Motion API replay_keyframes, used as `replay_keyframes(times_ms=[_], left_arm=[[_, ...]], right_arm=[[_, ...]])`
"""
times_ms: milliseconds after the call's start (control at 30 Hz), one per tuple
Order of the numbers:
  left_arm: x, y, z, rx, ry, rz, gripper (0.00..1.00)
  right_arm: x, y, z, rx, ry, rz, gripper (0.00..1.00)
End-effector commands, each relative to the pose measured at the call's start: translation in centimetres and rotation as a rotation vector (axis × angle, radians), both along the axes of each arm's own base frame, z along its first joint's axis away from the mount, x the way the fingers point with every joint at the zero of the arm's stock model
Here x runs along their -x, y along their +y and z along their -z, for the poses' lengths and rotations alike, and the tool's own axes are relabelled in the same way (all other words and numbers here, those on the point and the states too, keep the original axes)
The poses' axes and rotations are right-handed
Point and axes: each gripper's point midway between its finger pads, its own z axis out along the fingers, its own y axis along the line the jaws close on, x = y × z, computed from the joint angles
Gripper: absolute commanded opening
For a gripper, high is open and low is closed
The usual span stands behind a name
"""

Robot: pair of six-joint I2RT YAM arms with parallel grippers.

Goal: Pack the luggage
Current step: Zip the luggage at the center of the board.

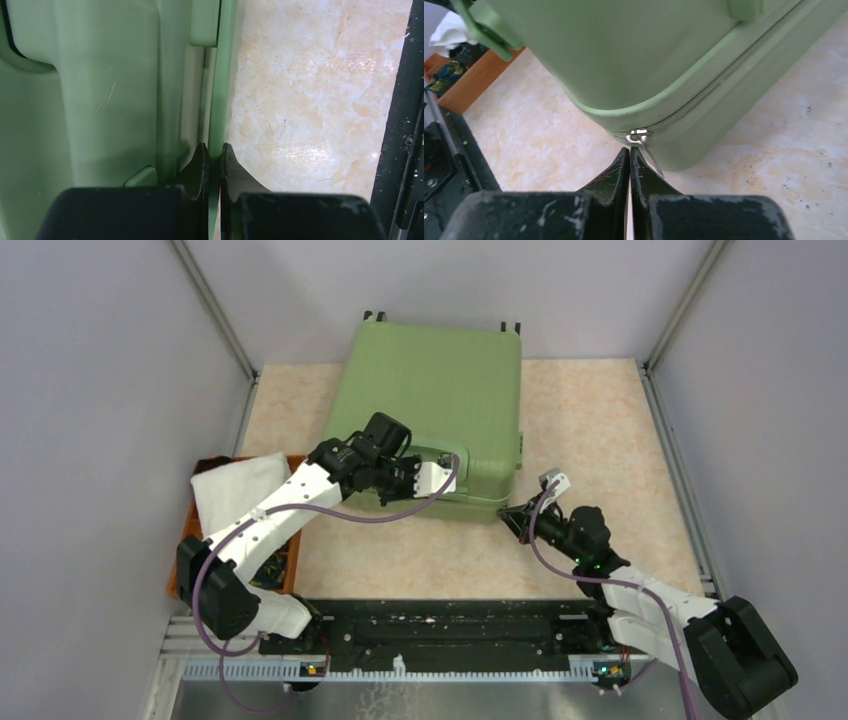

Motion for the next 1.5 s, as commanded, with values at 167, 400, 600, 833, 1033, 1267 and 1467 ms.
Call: replay_keyframes(times_ms=[167, 400, 600, 833, 1033, 1267, 1467], left_arm=[[-2.8, -3.9, -13.7, 0.372, -0.318, -0.019, 0.0], [-2.6, -4.1, -13.0, 0.352, -0.314, -0.01, 0.0], [-2.7, -3.6, -13.3, 0.344, -0.342, -0.023, 0.0], [-2.6, -3.0, -13.3, 0.329, -0.366, -0.026, 0.0], [-2.5, -2.8, -13.5, 0.326, -0.371, -0.026, 0.0], [-2.5, -2.7, -13.3, 0.32, -0.375, -0.025, 0.0], [-2.4, -2.7, -13.1, 0.317, -0.37, -0.022, 0.0]], right_arm=[[1.5, 2.5, -3.4, -0.054, -0.105, -0.018, 0.0], [0.5, 1.1, -1.9, -0.027, -0.055, 0.154, 0.0], [0.0, -2.1, 0.4, -0.057, 0.08, 0.319, 0.59], [0.2, -2.1, -1.1, -0.117, 0.046, 0.183, 0.73], [0.0, -0.2, -3.9, -0.105, -0.054, 0.005, 0.69], [-0.2, 1.4, -3.3, -0.071, -0.009, -0.102, 0.46], [-0.5, -0.2, -3.8, -0.084, -0.064, -0.007, 0.27]])
